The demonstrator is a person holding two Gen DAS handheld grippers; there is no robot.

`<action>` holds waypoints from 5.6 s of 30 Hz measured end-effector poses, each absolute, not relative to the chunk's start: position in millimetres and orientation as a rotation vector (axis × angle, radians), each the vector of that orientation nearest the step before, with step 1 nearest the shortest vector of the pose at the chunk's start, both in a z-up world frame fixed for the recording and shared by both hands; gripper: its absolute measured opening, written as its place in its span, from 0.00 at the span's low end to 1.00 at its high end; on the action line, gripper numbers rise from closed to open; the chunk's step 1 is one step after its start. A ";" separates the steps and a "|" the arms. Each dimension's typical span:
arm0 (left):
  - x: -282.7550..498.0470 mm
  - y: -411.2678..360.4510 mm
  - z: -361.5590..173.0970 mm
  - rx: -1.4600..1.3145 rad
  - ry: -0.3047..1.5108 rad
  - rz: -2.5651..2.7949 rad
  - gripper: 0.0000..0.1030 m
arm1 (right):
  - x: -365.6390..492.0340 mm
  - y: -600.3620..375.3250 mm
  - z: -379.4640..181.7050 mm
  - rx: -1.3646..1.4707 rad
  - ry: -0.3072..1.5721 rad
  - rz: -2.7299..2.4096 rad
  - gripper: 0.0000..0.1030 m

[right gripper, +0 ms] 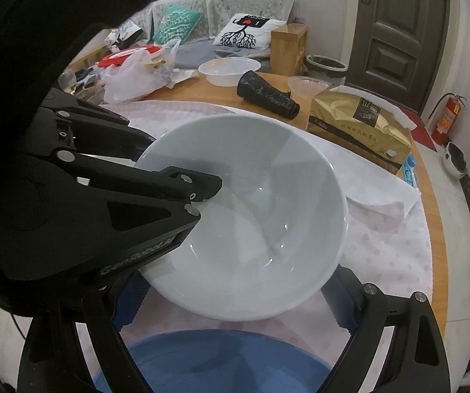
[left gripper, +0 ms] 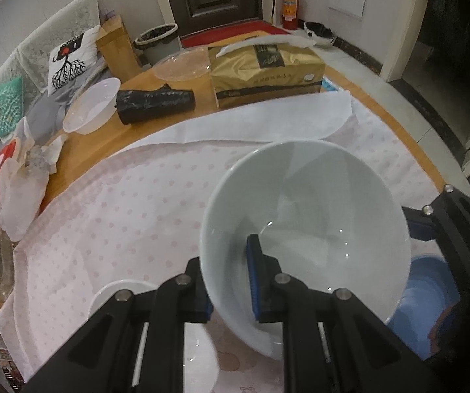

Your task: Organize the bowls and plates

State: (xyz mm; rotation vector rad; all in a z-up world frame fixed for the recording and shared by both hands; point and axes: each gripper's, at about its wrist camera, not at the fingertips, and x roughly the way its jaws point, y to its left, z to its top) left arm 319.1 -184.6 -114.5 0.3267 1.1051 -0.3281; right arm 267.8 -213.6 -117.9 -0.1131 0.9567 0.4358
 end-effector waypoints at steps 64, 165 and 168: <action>281.2 1.1 -149.9 -0.038 1.123 -0.351 0.25 | 243.2 -71.0 -151.3 -0.189 0.984 0.454 0.87; 316.7 -176.7 -99.5 0.236 1.059 -0.371 0.16 | 274.7 -209.2 -106.1 -0.091 0.934 0.348 0.89; 317.3 -176.4 -102.3 0.241 1.061 -0.365 0.16 | 274.8 -208.7 -107.6 -0.086 0.942 0.355 0.89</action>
